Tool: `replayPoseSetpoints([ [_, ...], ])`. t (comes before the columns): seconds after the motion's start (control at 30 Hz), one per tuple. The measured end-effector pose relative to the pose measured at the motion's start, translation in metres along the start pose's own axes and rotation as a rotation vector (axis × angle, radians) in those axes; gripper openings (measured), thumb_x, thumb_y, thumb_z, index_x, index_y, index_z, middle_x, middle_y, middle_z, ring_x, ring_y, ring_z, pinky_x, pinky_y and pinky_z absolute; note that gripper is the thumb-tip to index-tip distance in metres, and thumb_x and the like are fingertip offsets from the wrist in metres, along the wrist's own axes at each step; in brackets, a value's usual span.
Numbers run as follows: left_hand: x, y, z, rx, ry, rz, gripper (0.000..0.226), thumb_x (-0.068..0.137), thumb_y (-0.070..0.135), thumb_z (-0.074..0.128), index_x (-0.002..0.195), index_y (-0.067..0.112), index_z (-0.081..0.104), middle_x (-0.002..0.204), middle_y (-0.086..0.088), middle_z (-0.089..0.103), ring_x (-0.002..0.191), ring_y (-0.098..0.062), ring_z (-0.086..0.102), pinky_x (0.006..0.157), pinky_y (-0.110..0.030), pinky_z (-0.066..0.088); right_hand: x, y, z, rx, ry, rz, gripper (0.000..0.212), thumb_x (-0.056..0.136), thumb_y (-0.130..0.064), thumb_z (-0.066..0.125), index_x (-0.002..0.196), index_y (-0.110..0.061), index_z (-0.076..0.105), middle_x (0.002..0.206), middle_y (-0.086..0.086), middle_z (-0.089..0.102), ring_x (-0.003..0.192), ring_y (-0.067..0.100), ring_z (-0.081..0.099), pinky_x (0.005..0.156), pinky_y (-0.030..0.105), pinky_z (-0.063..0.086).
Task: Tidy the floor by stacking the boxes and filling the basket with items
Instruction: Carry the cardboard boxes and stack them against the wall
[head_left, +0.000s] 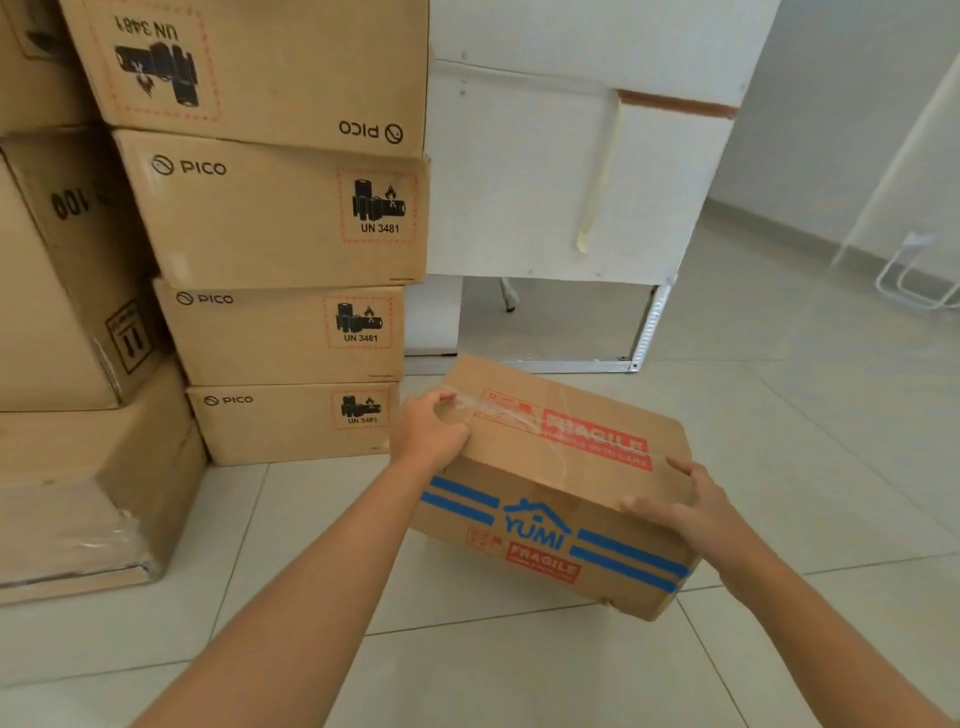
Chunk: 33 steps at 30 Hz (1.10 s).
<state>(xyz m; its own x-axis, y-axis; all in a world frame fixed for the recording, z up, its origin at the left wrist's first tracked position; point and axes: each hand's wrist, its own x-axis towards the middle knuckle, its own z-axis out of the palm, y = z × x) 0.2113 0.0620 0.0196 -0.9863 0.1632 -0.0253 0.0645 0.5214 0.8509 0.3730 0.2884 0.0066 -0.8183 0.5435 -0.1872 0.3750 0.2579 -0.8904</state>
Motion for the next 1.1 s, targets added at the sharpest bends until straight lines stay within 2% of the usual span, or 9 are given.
replayPoseSetpoints([
  [0.17, 0.017, -0.018, 0.017, -0.088, -0.043, 0.02, 0.043, 0.083, 0.02, 0.06, 0.124, 0.03, 0.054, 0.132, 0.001, 0.045, 0.116, -0.019, 0.047, 0.086, -0.027, 0.04, 0.007, -0.003, -0.006, -0.197, 0.017, 0.005, 0.103, 0.059, -0.033, 0.087, 0.143, -0.026, 0.027, 0.138, 0.005, 0.04, 0.117, 0.027, 0.049, 0.089, 0.041, 0.049],
  [0.3, 0.026, -0.013, 0.018, -0.134, 0.094, -0.033, 0.039, 0.083, 0.019, 0.058, 0.119, 0.033, 0.056, 0.131, 0.006, 0.046, 0.125, -0.022, 0.031, 0.097, -0.037, 0.033, 0.028, -0.028, -0.003, -0.403, -0.012, 0.05, 0.124, 0.033, -0.047, 0.088, 0.141, -0.032, 0.028, 0.14, 0.004, 0.035, 0.121, 0.029, 0.046, 0.096, 0.048, 0.047],
  [0.4, 0.024, -0.012, 0.025, -0.231, 0.148, -0.089, 0.037, 0.084, 0.017, 0.055, 0.116, 0.037, 0.057, 0.137, 0.012, 0.041, 0.124, -0.02, 0.027, 0.097, -0.038, 0.03, 0.045, -0.045, -0.004, -0.502, 0.024, 0.03, 0.112, 0.042, -0.028, 0.092, 0.138, -0.031, 0.033, 0.14, 0.007, 0.034, 0.123, 0.029, 0.043, 0.098, 0.05, 0.045],
  [0.5, 0.031, -0.027, 0.031, -0.318, -0.016, -0.082, 0.043, 0.089, 0.012, 0.047, 0.122, 0.038, 0.054, 0.143, 0.012, 0.035, 0.125, -0.021, 0.026, 0.099, -0.037, 0.029, 0.051, -0.051, -0.012, -0.522, 0.08, 0.038, 0.108, 0.047, -0.019, 0.092, 0.137, -0.031, 0.034, 0.137, 0.006, 0.034, 0.121, 0.028, 0.043, 0.094, 0.048, 0.048],
  [0.6, 0.045, -0.038, 0.023, -0.401, -0.19, -0.043, 0.049, 0.091, 0.008, 0.041, 0.128, 0.039, 0.048, 0.148, 0.012, 0.028, 0.126, -0.021, 0.031, 0.099, -0.032, 0.036, 0.057, -0.051, -0.016, -0.472, 0.061, 0.051, 0.107, 0.046, -0.02, 0.093, 0.134, -0.032, 0.035, 0.132, 0.004, 0.039, 0.117, 0.027, 0.047, 0.091, 0.047, 0.05],
  [0.7, 0.047, -0.044, 0.008, -0.492, -0.32, -0.038, 0.06, 0.091, -0.001, 0.037, 0.135, 0.039, 0.04, 0.148, 0.015, 0.02, 0.12, -0.016, 0.036, 0.067, -0.025, 0.046, 0.07, -0.049, -0.007, -0.423, 0.031, 0.028, 0.1, 0.05, -0.011, 0.091, 0.133, -0.029, 0.038, 0.134, 0.004, 0.038, 0.117, 0.026, 0.047, 0.088, 0.043, 0.05],
  [0.73, 0.047, -0.048, 0.004, -0.495, -0.336, -0.022, 0.063, 0.091, -0.003, 0.037, 0.136, 0.04, 0.037, 0.149, 0.016, 0.018, 0.123, -0.017, 0.036, 0.068, -0.024, 0.045, 0.075, -0.049, -0.001, -0.413, 0.022, 0.02, 0.099, 0.052, -0.009, 0.09, 0.134, -0.028, 0.038, 0.135, 0.004, 0.036, 0.118, 0.026, 0.046, 0.089, 0.042, 0.05],
  [0.87, 0.054, -0.072, 0.008, -0.488, -0.308, 0.019, 0.064, 0.09, 0.0, 0.047, 0.136, 0.044, 0.035, 0.151, 0.017, 0.012, 0.136, -0.015, 0.026, 0.106, -0.037, 0.038, 0.1, -0.042, 0.018, -0.427, -0.017, -0.009, 0.1, 0.054, -0.003, 0.089, 0.138, -0.024, 0.037, 0.132, 0.003, 0.031, 0.117, 0.023, 0.04, 0.086, 0.037, 0.047],
  [1.1, 0.087, -0.101, 0.047, -0.411, -0.263, 0.006, 0.067, 0.081, 0.02, 0.07, 0.134, 0.046, 0.038, 0.15, 0.017, 0.014, 0.135, -0.01, 0.028, 0.111, -0.037, 0.034, 0.182, -0.02, 0.029, -0.465, -0.105, -0.058, 0.103, 0.053, -0.005, 0.089, 0.138, -0.024, 0.034, 0.125, -0.001, 0.03, 0.114, 0.019, 0.037, 0.09, 0.034, 0.044],
])
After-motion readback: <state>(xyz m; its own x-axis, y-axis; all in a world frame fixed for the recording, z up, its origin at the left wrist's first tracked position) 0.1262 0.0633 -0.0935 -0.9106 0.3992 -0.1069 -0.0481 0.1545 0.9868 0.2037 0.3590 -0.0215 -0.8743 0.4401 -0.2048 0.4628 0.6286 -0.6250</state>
